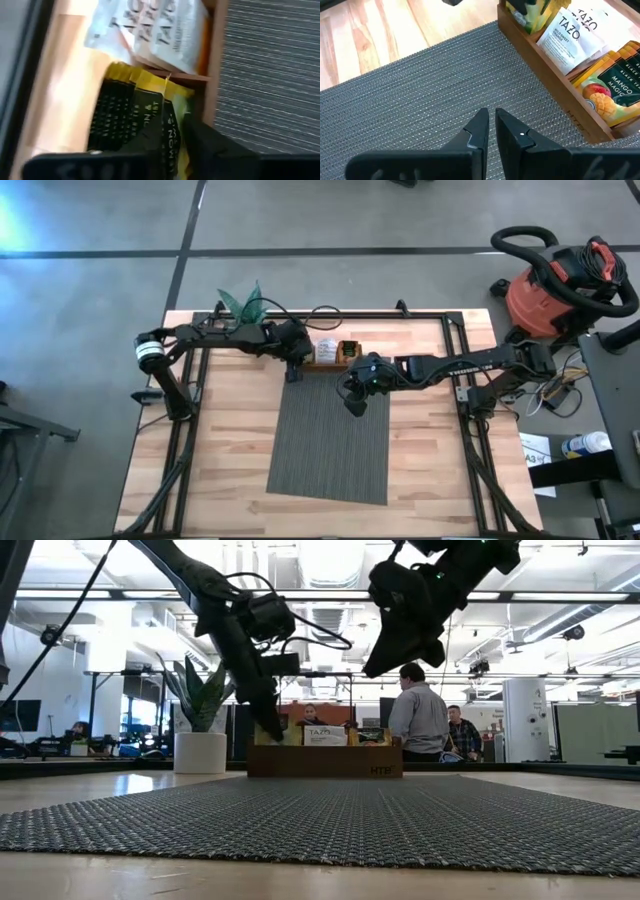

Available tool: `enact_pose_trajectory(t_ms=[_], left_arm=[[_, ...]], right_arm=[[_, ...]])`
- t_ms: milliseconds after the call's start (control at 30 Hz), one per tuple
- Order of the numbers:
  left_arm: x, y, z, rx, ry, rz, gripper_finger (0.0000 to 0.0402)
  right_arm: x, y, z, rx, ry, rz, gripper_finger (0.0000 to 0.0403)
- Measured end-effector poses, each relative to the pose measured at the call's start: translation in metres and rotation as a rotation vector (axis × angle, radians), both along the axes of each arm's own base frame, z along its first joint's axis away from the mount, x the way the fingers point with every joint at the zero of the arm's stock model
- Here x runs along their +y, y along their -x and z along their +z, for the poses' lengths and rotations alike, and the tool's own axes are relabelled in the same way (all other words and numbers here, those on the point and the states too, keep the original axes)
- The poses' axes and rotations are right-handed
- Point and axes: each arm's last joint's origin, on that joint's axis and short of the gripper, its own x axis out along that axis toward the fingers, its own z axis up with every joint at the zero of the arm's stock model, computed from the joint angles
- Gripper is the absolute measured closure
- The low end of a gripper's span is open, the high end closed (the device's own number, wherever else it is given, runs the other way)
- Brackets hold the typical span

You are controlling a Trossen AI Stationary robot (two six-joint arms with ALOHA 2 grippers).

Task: Pick & Place Tea
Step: Put the yellow tea bag into the left compartment of the wooden organizer, then return to Home Position

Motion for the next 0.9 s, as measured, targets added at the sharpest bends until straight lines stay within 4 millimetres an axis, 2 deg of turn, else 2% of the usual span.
enact_pose_trajectory(t_ms=[200,467,567,700,800,900], left_arm=[[0.001,0.0,0.002,0.003,-0.055,0.029,0.0284],[-0.009,-0.003,0.018,-0.001,-0.012,0.06,0.0276],[-0.018,-0.001,0.039,-0.048,-0.001,0.072,0.0275],[-0.035,0.01,0.081,-0.195,0.012,0.1,0.0275],[-0.051,0.028,0.115,-0.339,0.063,0.143,0.0275],[-0.069,0.053,0.133,-0.442,0.128,0.12,0.0275]], right_arm=[[0.0,-0.001,-0.002,0.002,0.0,0.0,0.0369],[0.0,-0.001,-0.002,0.002,0.0,0.001,0.0369],[0.0,0.001,0.002,-0.007,0.009,0.019,0.0369],[0.001,0.011,0.02,-0.045,0.038,0.087,0.0369],[0.001,0.031,0.03,0.006,0.06,0.134,0.0369],[0.0,0.059,0.025,0.062,0.06,0.129,0.0369]])
